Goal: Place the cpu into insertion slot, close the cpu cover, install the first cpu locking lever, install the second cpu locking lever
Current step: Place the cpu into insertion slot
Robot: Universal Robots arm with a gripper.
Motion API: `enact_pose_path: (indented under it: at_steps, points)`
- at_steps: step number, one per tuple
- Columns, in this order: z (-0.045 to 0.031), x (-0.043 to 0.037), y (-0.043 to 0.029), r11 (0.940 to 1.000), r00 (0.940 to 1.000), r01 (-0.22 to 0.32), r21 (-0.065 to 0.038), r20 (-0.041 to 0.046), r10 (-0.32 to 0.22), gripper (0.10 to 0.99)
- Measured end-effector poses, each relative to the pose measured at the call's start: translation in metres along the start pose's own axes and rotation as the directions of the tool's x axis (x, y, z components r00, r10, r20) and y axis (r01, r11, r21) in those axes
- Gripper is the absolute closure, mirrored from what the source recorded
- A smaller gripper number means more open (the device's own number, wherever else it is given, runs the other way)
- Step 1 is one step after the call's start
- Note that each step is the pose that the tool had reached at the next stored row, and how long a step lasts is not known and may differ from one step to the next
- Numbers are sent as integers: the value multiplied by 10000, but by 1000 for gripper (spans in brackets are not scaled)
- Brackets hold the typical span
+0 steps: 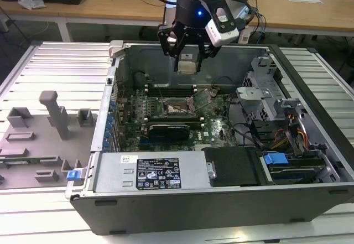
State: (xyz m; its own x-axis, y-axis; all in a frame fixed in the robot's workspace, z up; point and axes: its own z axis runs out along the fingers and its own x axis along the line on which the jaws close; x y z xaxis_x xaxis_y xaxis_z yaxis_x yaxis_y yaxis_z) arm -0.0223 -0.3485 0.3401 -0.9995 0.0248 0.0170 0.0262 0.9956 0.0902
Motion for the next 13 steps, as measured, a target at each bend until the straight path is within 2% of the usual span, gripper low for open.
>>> enact_pose_path:
  at_steps: [13]
  points:
    - [261, 27, -25, 10000, 10000, 1, -20, 1, -1, 545]
